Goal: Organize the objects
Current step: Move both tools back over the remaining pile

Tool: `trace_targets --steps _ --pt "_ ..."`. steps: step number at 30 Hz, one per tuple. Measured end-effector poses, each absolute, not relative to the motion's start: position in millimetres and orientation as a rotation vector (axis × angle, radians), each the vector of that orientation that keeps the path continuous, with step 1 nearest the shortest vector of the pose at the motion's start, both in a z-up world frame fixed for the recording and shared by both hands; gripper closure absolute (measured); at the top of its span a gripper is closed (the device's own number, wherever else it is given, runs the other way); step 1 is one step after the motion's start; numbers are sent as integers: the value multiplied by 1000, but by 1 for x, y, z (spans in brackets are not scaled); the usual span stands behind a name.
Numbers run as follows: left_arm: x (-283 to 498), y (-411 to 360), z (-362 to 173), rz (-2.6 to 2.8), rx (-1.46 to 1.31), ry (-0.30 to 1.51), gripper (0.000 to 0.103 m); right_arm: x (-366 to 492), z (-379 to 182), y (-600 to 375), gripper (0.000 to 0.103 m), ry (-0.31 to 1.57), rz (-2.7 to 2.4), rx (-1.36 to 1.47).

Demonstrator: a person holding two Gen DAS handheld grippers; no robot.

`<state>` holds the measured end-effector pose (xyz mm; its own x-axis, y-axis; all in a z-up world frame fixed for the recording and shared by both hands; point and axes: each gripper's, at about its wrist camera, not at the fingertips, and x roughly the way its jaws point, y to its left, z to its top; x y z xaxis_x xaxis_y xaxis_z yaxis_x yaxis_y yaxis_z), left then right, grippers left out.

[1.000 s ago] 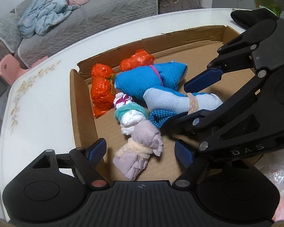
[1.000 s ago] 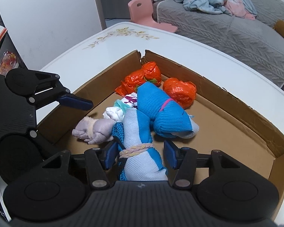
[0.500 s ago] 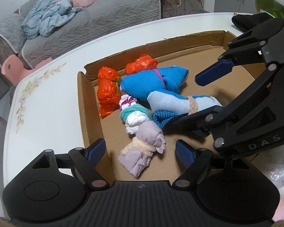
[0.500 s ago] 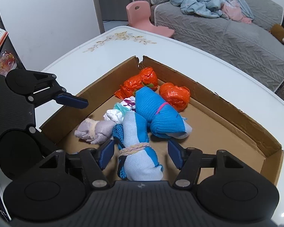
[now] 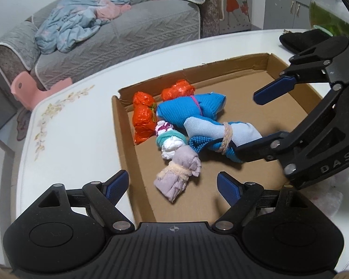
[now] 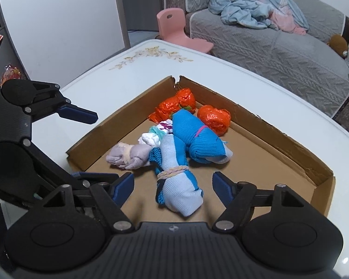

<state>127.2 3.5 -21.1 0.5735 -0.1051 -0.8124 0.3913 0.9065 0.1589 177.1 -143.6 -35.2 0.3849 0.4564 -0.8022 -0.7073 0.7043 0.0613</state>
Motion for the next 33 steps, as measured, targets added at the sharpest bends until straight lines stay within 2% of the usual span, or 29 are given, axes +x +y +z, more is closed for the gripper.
trace_targets --steps 13,21,28,33 --pt "40 41 6 -268 298 809 12 113 -8 -172 21 820 767 -269" --pt "-50 55 -32 -219 210 701 11 26 -12 -213 19 701 818 -152" --pt "-101 39 -73 -225 275 611 11 -29 -65 -203 27 619 964 -200" --pt "-104 38 -89 -232 270 632 9 -33 -90 -187 33 616 1018 -247"
